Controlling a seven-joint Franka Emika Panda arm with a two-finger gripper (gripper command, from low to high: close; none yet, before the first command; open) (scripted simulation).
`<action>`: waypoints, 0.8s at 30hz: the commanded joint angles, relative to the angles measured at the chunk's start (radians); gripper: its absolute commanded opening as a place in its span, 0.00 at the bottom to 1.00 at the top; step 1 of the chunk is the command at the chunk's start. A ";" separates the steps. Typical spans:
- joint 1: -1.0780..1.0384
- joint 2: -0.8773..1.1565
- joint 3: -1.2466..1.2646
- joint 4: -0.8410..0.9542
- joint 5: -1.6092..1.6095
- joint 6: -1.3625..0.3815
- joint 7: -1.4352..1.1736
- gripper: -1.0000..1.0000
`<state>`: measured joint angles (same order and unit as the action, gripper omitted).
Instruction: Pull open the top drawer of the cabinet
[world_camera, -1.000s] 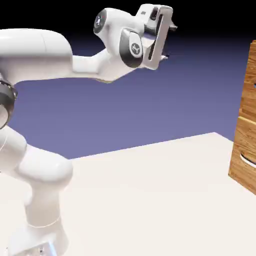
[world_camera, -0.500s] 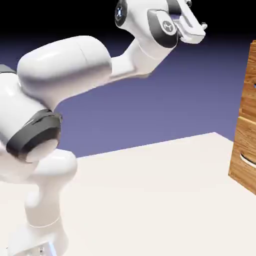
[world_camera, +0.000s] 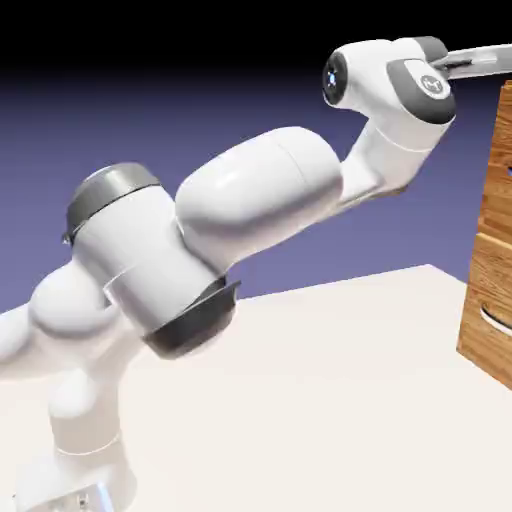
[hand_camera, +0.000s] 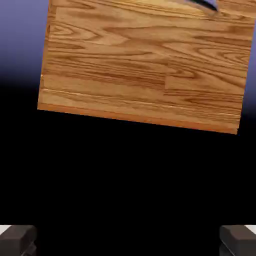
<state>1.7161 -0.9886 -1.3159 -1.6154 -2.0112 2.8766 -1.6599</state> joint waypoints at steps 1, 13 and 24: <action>0.031 -0.008 -0.024 0.022 -0.036 -0.003 -0.044 0.50; 0.401 -0.099 -0.310 0.281 -0.474 -0.038 -0.565 0.50; 0.664 -0.222 -0.395 0.584 -0.507 0.002 -0.946 0.50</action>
<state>2.3798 -1.2101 -1.7106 -1.0318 -2.5185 2.8790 -2.6060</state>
